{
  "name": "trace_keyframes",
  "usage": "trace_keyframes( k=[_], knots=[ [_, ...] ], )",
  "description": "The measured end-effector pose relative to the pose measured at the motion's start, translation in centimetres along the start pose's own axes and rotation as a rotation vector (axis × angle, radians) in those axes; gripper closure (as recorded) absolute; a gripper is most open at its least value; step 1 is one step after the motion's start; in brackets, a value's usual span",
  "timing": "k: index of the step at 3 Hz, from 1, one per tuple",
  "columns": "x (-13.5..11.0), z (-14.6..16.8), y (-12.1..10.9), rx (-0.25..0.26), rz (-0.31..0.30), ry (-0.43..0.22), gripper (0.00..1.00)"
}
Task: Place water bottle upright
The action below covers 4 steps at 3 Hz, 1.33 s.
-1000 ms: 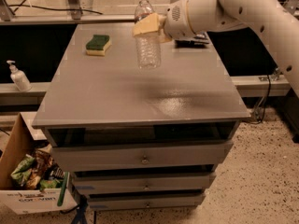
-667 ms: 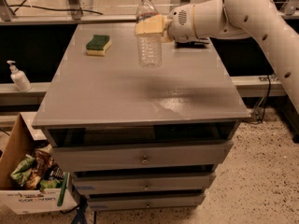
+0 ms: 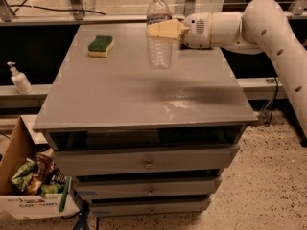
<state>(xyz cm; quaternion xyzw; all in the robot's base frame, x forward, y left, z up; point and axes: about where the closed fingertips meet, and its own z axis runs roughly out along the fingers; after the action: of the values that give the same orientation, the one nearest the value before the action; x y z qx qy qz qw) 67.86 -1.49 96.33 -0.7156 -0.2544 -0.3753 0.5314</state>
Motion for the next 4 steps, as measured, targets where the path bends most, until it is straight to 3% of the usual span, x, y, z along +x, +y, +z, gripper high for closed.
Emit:
trace_keyframes(
  k=[2, 3, 4],
  knots=[
    [-0.03, 0.33, -0.23, 0.006, -0.021, -0.002, 1.0],
    [-0.1, 0.33, -0.29, 0.033, -0.083, 0.022, 1.0],
    [-0.65, 0.0, -0.63, 0.096, -0.215, 0.061, 1.0]
  ],
)
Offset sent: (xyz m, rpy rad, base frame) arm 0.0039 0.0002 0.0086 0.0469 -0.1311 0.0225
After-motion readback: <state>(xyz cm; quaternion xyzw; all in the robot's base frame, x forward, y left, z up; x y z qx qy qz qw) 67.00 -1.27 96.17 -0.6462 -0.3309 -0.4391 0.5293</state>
